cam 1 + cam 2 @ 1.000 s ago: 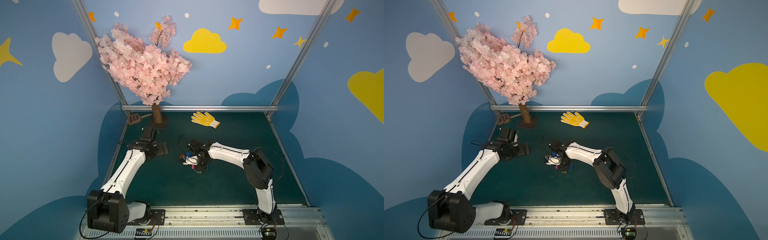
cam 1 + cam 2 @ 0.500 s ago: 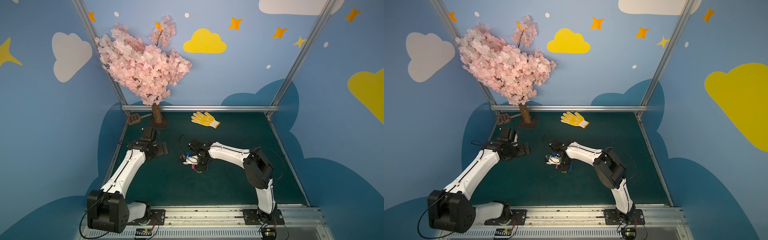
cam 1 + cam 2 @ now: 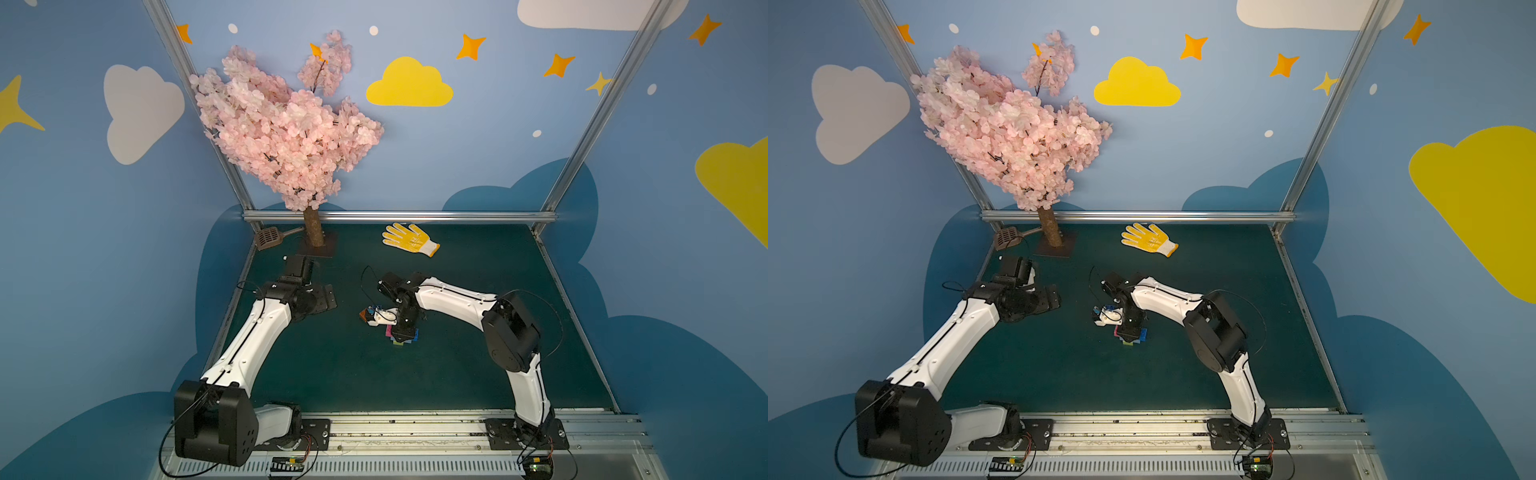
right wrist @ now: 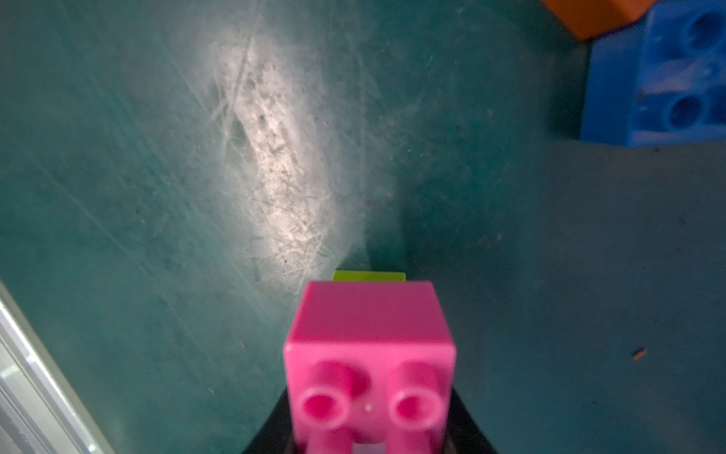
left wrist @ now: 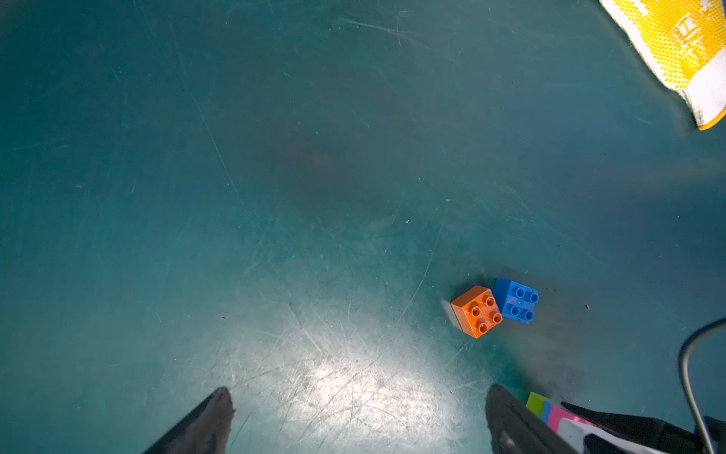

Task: Assemble the letter y with lego
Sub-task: Assemble the lego brick with the lego brick, then move the lego brick at the center of the board.

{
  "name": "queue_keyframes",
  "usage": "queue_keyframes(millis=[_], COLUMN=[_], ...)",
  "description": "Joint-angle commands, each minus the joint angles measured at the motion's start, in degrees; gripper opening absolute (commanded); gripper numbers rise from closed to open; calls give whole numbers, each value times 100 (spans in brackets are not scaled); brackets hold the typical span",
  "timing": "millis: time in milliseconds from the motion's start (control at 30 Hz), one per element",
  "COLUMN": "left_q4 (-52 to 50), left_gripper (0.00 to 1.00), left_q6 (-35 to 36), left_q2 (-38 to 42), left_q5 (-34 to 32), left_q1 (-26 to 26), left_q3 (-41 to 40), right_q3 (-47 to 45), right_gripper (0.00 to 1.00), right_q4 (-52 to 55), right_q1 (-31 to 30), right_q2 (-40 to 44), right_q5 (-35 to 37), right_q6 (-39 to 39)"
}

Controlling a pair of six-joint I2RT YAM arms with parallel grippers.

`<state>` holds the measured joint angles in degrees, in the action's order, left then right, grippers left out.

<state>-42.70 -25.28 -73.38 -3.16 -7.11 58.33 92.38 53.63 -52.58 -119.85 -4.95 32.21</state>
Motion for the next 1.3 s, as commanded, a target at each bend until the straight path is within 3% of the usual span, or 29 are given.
queue_keyframes(millis=[0, 400, 733, 933, 1267], left_q4=[33, 86, 82, 92, 192], left_gripper=[100, 100, 100, 100, 100], left_q6=[-16, 27, 23, 23, 128], left_q2=[9, 23, 42, 35, 106], left_q5=[36, 131, 127, 131, 272], left_q1=[26, 26, 35, 43, 42], left_q3=[-41, -71, -72, -63, -133], right_q3=[-441, -458, -733, -733, -985], right_gripper=[0, 0, 0, 0, 0], right_q4=[1, -330, -813, -707, -942], right_q1=[-151, -353, -482, -473, -526], right_q2=[-373, -520, -644, -808, -803], right_q5=[372, 618, 1275, 876, 881], right_q6=[32, -61, -306, -329, -576])
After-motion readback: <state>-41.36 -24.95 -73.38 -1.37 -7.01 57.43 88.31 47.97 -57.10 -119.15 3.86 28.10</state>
